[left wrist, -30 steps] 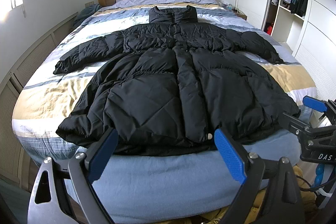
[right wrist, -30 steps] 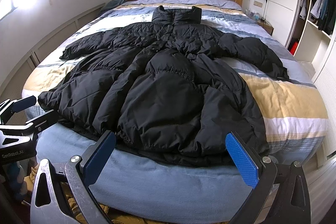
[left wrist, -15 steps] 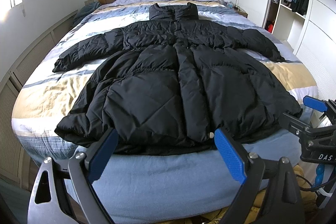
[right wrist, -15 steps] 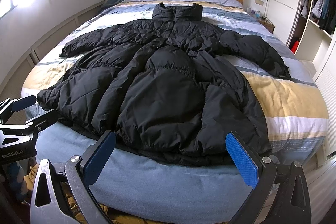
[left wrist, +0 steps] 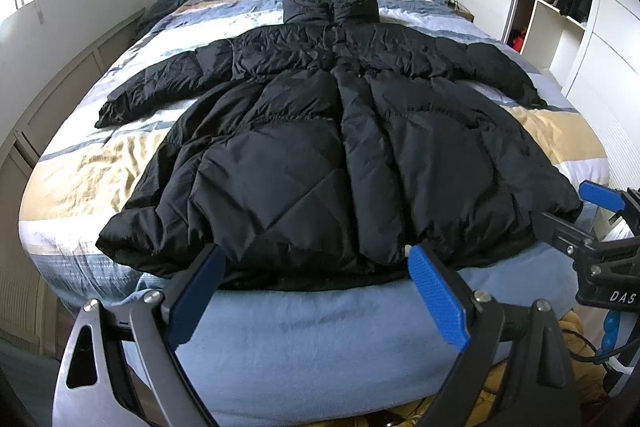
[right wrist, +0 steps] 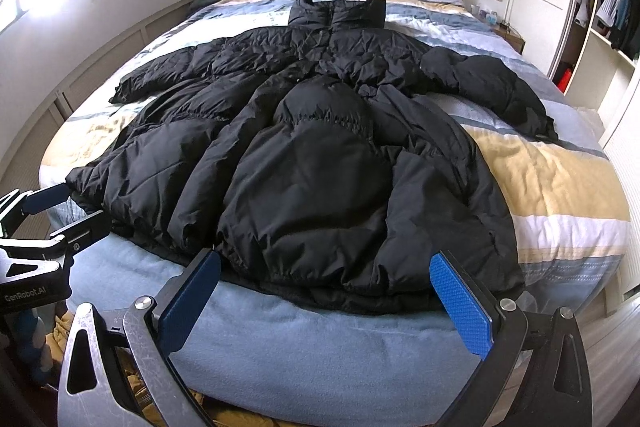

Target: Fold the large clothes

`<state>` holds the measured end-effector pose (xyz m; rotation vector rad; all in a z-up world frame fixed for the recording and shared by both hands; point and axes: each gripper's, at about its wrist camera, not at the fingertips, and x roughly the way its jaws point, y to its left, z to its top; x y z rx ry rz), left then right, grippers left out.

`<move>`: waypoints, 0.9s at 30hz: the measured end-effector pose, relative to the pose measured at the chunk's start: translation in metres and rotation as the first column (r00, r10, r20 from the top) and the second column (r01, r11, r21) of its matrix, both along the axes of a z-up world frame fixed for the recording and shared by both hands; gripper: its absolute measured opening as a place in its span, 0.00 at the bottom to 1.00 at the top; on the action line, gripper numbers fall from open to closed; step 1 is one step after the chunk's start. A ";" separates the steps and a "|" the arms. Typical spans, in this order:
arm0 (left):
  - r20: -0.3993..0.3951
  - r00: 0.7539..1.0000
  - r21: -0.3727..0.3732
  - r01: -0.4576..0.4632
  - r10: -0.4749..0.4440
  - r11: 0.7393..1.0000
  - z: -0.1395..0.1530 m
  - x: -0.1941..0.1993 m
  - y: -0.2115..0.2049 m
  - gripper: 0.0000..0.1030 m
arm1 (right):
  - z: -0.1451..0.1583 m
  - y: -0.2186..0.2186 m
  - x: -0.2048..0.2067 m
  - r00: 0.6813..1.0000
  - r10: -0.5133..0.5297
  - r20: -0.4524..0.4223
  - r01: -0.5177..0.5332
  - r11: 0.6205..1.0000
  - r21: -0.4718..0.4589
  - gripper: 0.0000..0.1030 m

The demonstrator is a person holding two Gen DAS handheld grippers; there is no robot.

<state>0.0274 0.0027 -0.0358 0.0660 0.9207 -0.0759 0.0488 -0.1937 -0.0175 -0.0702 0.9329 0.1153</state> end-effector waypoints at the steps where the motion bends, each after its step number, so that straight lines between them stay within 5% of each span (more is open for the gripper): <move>1: -0.007 1.000 0.000 0.000 0.000 1.000 -0.001 0.002 0.000 0.91 | -0.001 0.000 0.001 1.000 0.000 -0.005 0.000 1.000 0.000 1.00; 18: -0.089 0.996 0.036 -0.010 0.014 0.999 -0.020 0.046 0.001 0.91 | -0.017 -0.002 0.042 0.997 0.008 -0.080 -0.006 1.000 0.027 1.00; 27: -0.074 0.996 0.032 -0.049 0.052 0.998 -0.001 0.100 0.014 0.91 | 0.003 -0.010 0.090 0.999 -0.001 -0.036 0.003 0.999 0.038 1.00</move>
